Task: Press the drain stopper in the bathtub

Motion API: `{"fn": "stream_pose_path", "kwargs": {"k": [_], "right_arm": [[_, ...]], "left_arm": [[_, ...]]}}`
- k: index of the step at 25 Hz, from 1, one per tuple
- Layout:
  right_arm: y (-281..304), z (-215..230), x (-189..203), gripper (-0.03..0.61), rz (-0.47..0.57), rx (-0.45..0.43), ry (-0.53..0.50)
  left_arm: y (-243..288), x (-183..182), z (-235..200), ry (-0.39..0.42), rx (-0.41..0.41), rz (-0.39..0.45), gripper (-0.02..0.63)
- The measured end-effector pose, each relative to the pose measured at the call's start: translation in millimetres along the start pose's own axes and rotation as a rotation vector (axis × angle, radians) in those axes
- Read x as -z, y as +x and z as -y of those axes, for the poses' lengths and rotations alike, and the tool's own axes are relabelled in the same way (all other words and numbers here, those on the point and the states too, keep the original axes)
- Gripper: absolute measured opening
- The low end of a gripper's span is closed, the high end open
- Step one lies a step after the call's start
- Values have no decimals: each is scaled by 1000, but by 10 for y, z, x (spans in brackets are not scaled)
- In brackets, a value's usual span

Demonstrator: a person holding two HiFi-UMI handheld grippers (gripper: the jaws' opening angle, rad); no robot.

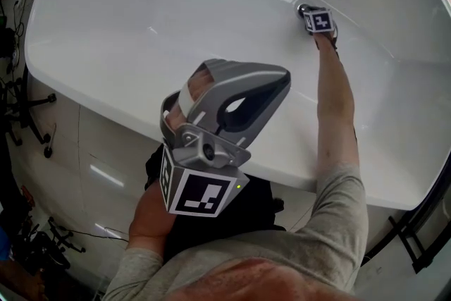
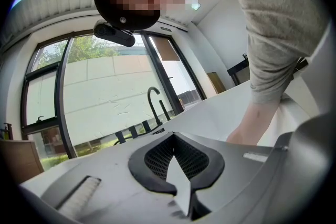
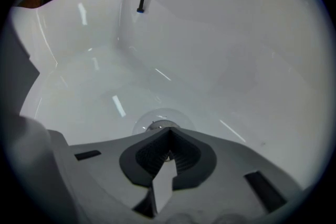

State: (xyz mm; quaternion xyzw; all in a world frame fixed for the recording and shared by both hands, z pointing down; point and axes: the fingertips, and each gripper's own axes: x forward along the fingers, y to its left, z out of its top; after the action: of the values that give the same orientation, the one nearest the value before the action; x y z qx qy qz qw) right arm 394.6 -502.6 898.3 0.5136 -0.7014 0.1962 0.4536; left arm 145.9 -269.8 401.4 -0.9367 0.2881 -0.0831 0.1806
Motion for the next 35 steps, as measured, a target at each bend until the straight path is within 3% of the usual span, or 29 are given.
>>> {"fn": "stream_pose_path", "kwargs": {"k": [4, 6, 10, 13, 16, 20, 26, 30, 35], "right_arm": [[-470, 123, -141, 0, -30, -3, -22], [-880, 75, -321, 0, 23, -38, -30], [-2158, -21, -964, 0, 265, -91, -88], [-3408, 10, -1535, 0, 457, -62, -176], [-4775, -462, -1735, 0, 598, -62, -292], [-6575, -1031, -1890, 0, 808, -33, -446], [-8151, -2094, -1674, 0, 1061, -111, -437], [-8747, -2853, -1274, 0, 1169, -213, -452], [-9406, -3438, -846, 0, 1306, -291, -449]], "left_arm": [[-44, 64, -7, 35, -14, -6, 9], [-68, 112, -1, 42, -24, -16, 9], [-52, 169, -52, 25, -50, 4, 9], [47, 31, -247, 20, -93, 133, 9], [-214, -130, -419, 19, -156, 190, 9], [-833, -876, -751, -36, -273, 293, 9], [-1786, -1912, -270, 16, -151, 398, 9], [-2395, -2376, 168, 10, -78, 434, 9], [-2989, -2731, 646, 1, 1, 479, 9]]}}
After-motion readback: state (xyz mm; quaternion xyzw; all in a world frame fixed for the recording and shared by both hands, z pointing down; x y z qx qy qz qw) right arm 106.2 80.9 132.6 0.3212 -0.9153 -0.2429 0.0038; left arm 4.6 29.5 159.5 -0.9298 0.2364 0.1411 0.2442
